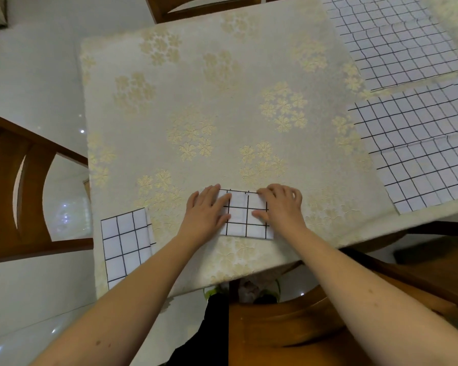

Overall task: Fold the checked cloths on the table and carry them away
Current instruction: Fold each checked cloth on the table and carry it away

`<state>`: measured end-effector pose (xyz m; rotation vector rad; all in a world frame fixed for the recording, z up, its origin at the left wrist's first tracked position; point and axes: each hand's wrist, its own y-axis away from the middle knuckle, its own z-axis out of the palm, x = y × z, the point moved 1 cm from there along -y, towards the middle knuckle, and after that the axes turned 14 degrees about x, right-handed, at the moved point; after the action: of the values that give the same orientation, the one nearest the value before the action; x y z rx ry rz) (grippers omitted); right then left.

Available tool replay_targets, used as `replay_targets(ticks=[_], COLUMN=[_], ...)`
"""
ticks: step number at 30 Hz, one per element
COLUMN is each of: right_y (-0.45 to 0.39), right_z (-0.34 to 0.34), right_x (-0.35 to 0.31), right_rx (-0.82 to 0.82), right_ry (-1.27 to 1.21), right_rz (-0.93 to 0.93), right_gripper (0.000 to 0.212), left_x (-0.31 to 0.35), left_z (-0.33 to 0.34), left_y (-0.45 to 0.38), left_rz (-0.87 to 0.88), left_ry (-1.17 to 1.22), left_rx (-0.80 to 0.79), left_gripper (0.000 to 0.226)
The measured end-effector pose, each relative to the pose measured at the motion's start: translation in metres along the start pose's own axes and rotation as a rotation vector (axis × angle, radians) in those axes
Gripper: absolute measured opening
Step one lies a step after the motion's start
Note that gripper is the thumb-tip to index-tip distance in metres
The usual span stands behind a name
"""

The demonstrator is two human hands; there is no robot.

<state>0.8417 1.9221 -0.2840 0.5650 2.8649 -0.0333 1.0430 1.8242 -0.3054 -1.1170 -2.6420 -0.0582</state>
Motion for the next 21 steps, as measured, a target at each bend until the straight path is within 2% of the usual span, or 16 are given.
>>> replay_targets(ticks=[3, 7, 10, 15, 17, 21], right_y=[-0.026, -0.041, -0.040, -0.011, 0.005, 0.034], right_z=[-0.014, -0.021, -0.022, -0.026, -0.030, -0.031], right_x=[0.001, -0.002, -0.006, 0.002, 0.003, -0.003], right_rx=[-0.130, -0.232, -0.211, -0.086, -0.117, -0.222], right_ry=[0.036, 0.100, 0.039, -0.581, -0.752, -1.047], right_rz=[0.052, 0.092, 0.120, 0.404, 0.541, 0.729], right_gripper=[0.061, 0.055, 0.042, 0.036, 0.036, 0.017], left_x=[0.000, -0.001, -0.004, -0.014, -0.021, -0.024], left_z=[-0.016, -0.035, -0.042, -0.045, -0.047, -0.053], left_y=[-0.025, -0.064, -0.074, -0.050, -0.034, -0.010], left_rz=[-0.070, -0.152, -0.182, -0.340, -0.453, -0.782], left_ry=[-0.044, -0.132, -0.038, 0.435, 0.569, 0.987], left_rx=[0.026, -0.209, -0.250, -0.175, -0.111, -0.075], left_gripper=[0.054, 0.049, 0.030, 0.025, 0.028, 0.037])
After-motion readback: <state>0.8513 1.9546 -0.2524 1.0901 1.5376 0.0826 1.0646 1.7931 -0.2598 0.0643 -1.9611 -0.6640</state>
